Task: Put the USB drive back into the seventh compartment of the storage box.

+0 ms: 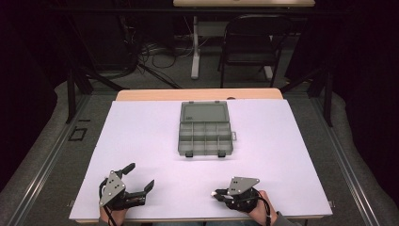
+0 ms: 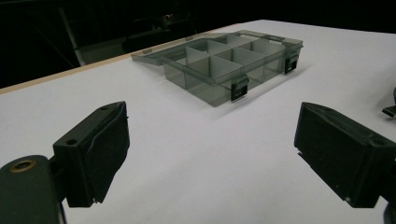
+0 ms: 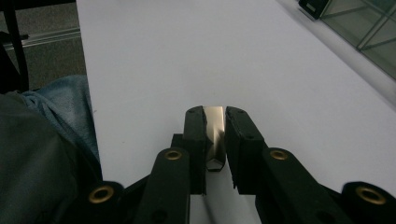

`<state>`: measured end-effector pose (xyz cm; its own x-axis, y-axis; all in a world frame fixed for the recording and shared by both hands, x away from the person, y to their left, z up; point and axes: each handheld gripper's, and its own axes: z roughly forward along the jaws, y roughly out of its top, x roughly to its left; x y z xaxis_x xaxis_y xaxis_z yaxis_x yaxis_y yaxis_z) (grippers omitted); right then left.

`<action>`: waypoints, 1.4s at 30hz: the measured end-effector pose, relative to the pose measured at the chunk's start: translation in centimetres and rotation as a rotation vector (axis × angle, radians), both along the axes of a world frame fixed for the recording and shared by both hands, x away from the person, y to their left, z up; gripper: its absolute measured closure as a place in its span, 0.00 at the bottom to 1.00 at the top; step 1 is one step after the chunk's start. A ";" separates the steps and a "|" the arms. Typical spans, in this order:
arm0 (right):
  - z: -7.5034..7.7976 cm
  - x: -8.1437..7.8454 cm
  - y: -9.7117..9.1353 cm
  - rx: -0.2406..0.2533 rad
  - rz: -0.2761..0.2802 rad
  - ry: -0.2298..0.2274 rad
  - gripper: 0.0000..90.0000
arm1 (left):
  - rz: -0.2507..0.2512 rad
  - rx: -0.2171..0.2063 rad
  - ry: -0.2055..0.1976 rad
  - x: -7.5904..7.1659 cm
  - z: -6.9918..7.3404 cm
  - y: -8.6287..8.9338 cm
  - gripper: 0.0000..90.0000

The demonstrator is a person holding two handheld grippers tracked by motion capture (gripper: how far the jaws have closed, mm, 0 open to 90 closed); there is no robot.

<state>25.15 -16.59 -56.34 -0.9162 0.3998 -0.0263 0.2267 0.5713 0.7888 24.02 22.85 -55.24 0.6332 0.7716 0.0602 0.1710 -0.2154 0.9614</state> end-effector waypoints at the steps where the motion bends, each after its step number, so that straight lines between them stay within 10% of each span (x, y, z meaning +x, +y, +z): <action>1: 0.1 0.0 0.0 0.002 0.000 -0.002 0.88 | 0.000 0.000 0.000 0.0 0.0 0.0 0.12; 42: 2.4 0.4 -2.1 0.043 -0.095 -0.076 0.88 | 0.002 0.018 -0.012 -0.1 0.1 -0.1 0.12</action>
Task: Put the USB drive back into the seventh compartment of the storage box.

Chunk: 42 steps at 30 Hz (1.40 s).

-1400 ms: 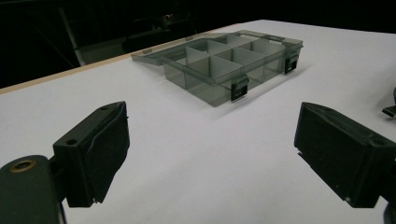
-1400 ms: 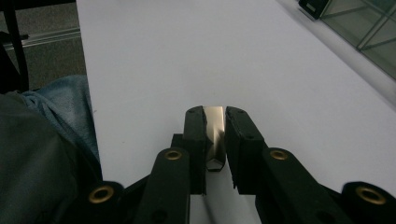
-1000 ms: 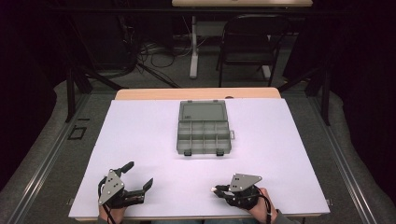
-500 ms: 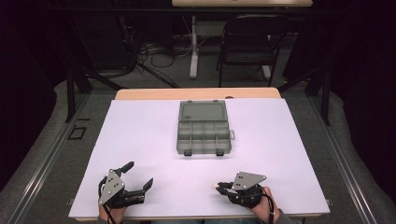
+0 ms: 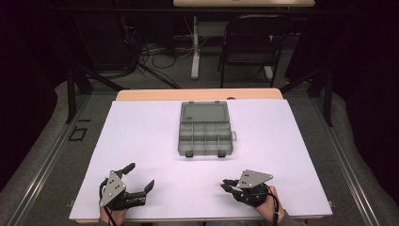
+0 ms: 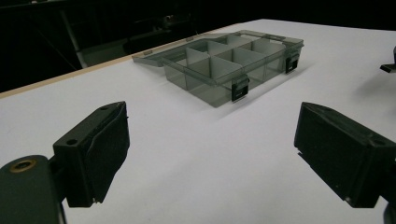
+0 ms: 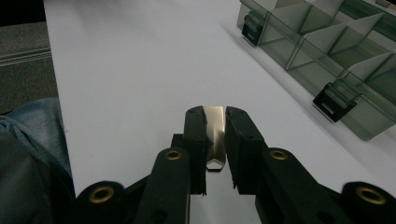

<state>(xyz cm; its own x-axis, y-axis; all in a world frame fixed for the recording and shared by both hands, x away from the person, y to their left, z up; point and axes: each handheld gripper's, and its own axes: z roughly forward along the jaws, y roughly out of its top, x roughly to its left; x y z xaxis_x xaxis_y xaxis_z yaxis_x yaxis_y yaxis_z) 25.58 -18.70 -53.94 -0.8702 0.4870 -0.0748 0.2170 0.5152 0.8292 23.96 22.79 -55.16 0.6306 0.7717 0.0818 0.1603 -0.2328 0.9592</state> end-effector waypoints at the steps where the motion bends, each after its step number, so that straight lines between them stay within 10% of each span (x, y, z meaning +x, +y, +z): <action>1: 0.0 0.0 0.0 0.000 0.000 0.000 0.88 | 0.000 0.000 0.000 0.0 0.0 0.0 0.12; 42: 1.8 3.6 -0.6 0.021 -0.096 -0.073 0.88 | 0.003 -0.007 -0.005 0.1 0.0 0.1 0.12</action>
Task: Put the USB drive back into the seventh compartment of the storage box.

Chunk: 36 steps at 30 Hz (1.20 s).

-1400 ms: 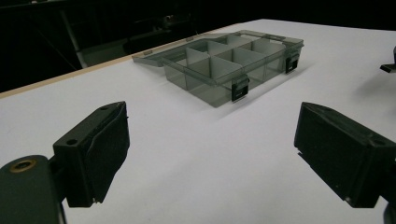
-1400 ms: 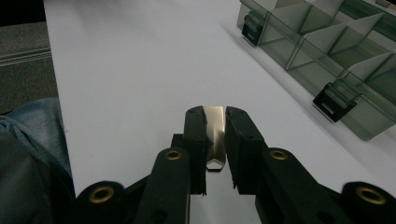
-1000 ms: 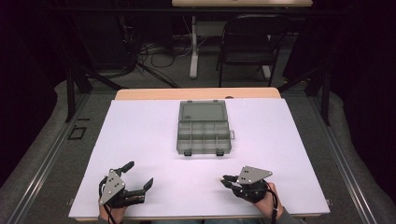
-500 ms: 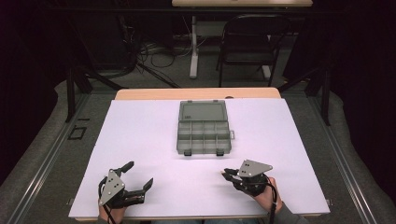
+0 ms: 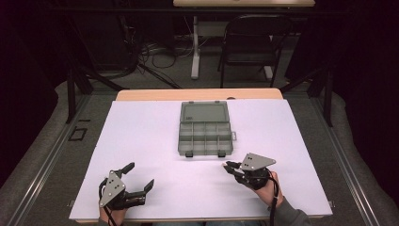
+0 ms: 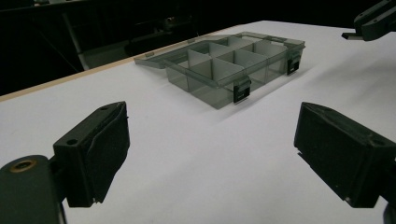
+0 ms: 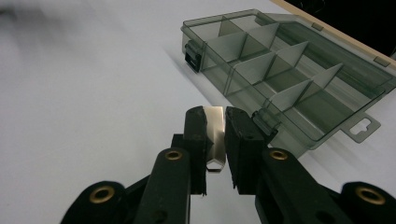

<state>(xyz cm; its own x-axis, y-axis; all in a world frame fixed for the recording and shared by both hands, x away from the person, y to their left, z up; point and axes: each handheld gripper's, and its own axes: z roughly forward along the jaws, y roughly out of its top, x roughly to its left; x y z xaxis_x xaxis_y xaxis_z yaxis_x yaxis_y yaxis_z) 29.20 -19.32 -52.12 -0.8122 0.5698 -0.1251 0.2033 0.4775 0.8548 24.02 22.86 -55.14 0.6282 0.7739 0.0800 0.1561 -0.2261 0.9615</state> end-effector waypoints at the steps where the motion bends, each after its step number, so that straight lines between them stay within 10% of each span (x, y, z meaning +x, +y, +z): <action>1: 0.1 0.2 0.1 -0.001 -0.002 -0.002 0.88 | 0.000 0.001 0.000 0.0 0.0 0.0 0.12; 36: 1.3 2.4 0.7 0.006 -0.034 -0.045 0.88 | -0.003 0.003 -0.002 0.0 0.0 0.0 0.12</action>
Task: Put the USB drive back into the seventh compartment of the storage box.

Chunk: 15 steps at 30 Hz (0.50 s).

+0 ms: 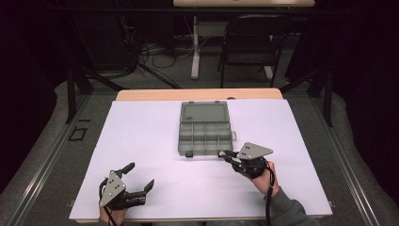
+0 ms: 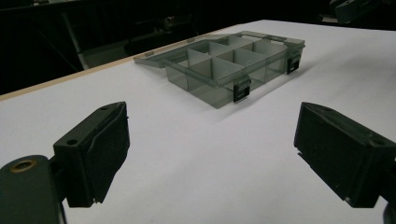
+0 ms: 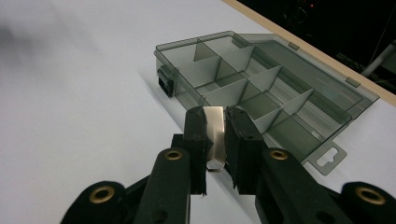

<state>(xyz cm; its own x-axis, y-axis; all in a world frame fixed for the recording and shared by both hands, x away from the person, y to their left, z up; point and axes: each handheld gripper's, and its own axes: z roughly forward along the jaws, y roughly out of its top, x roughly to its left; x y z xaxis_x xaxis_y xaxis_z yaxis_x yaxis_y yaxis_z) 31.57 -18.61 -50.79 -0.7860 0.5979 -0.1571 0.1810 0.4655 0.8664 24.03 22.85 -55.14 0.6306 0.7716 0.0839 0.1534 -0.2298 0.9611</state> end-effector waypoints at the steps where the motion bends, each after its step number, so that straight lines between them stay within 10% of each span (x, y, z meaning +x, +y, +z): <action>1: 0.0 0.1 0.1 0.001 -0.001 0.002 0.88 | 0.000 0.002 -0.001 0.0 0.0 0.0 0.12; 15: 0.4 0.9 0.4 0.007 -0.016 -0.007 0.88 | -0.004 0.014 -0.008 -0.1 0.1 -0.1 0.12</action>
<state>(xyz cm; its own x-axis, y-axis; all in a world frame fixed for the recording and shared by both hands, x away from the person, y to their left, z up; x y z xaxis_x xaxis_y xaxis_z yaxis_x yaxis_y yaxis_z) 32.48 -18.22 -50.40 -0.7750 0.6118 -0.1587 0.1823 0.4568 0.8707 23.92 22.72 -55.04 0.6330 0.7677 0.0995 0.1448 -0.2436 0.9590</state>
